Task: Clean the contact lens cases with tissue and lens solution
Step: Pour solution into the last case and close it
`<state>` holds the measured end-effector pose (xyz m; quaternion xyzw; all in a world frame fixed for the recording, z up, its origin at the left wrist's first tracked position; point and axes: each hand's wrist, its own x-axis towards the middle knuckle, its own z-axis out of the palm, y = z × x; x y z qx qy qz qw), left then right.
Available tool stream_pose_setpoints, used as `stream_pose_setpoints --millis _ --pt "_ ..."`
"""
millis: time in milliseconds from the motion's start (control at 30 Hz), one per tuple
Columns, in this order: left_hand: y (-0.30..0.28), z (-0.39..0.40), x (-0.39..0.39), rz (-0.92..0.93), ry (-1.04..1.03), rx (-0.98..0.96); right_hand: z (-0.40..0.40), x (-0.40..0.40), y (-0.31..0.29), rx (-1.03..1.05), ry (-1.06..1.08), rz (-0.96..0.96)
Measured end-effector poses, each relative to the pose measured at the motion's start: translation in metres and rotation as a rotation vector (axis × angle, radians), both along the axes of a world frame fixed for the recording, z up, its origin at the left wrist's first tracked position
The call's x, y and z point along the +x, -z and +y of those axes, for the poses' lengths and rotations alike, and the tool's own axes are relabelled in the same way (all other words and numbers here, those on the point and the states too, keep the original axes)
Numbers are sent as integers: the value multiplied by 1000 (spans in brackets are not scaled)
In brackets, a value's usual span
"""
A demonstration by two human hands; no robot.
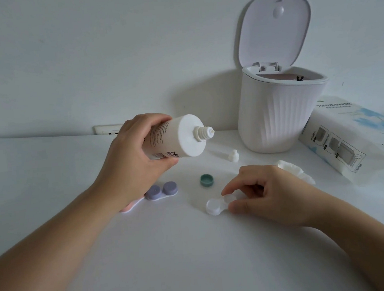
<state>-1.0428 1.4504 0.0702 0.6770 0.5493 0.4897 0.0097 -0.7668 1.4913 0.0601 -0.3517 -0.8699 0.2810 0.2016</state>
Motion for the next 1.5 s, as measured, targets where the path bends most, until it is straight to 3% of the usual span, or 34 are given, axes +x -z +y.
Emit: stream_pose_setpoints --millis 467,1167,1500 --pt "0 1 0 -3 6 -5 1 1 3 32 85 -35" --pt "0 1 -1 75 19 23 -10 -11 3 67 -26 -96" --pt "2 4 -4 116 15 18 -9 -13 4 -3 21 -10"
